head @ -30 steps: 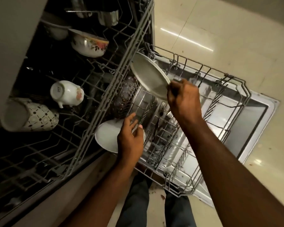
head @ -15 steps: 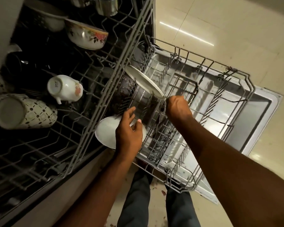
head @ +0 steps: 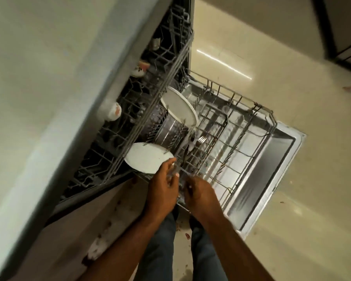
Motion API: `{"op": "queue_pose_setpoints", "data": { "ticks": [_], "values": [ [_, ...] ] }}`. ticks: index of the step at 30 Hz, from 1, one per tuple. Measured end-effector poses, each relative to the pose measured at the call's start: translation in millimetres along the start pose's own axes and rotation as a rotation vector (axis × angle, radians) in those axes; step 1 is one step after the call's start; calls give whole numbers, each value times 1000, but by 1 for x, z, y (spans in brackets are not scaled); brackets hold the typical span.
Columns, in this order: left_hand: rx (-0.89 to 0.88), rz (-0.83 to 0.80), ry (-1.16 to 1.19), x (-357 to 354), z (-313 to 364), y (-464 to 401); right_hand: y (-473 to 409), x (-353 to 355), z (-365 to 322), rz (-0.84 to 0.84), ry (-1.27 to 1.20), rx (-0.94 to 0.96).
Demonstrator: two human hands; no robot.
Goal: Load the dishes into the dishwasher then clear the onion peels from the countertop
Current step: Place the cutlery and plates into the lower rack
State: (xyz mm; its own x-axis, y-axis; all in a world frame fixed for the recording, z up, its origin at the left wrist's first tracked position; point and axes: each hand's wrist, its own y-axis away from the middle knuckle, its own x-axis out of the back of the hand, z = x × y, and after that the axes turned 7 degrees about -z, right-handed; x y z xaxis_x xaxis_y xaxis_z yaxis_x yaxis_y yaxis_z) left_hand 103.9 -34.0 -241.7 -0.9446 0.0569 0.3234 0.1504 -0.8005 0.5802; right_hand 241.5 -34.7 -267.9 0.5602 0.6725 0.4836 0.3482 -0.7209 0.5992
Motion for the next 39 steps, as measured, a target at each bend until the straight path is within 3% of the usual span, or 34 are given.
{"op": "queue_pose_setpoints", "data": {
  "ticks": [6, 22, 30, 39],
  "values": [
    [13, -54, 10, 25, 49, 74, 66, 37, -59, -37, 28, 95],
    [-308, 190, -20, 107, 200, 190, 142, 165, -223, 140, 147, 400],
    [-371, 352, -4, 131, 207, 222, 165, 171, -260, 124, 224, 534],
    [-428, 430, 9, 164, 206, 253, 183, 162, -306, 112, 234, 639]
  ]
}}
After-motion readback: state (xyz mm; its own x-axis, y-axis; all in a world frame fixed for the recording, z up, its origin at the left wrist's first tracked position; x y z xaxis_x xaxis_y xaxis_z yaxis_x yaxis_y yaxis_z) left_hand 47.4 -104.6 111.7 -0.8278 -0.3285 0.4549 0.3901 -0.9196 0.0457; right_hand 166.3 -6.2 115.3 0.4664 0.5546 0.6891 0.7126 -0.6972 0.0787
